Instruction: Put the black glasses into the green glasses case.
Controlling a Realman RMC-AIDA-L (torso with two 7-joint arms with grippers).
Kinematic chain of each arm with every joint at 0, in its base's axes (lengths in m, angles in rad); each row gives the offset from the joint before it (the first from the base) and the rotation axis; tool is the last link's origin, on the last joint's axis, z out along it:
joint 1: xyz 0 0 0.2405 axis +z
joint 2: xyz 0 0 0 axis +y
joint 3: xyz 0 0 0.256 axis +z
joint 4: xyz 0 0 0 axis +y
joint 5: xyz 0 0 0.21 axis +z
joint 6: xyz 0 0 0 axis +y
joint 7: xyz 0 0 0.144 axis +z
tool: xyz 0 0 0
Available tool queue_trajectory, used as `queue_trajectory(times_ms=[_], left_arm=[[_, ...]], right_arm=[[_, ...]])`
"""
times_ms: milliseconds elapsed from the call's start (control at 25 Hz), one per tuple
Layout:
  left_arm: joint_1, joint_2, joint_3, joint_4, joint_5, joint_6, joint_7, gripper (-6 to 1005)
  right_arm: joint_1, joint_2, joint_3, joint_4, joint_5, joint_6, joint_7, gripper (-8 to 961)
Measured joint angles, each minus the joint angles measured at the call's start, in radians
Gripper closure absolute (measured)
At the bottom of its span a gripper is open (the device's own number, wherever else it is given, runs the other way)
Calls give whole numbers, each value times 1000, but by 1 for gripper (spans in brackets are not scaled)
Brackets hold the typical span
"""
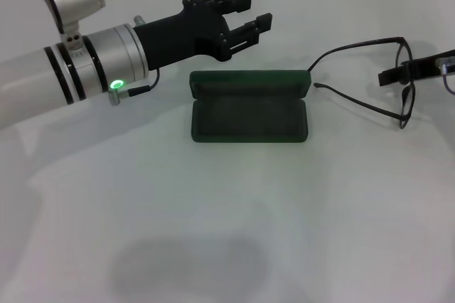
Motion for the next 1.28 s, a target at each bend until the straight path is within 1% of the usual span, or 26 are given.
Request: queue_trajectory(times_ms=[80,320,800,1080,1240,1280], left_arm=[[1,0,0,0,0,-1,1,484],[6,0,1,0,-4,-2,2,484],[7,0,1,10,-4,-2,2,483],[9,0,1,13,-4,-1,1,483],[9,0,1,13,-4,0,1,483],[9,0,1,12,-4,2,1,483]], right_arm=[[2,0,0,9,0,3,0,359],[-1,-4,0,9,0,2,-1,388],[-5,-9,0,12,-2,3,-6,505],[-10,-16,0,11,-7,-8,-9,529],[-24,-21,0,-9,-16,-17,-15,781],[-34,-24,0,-25,-16,-25,-21,789]])
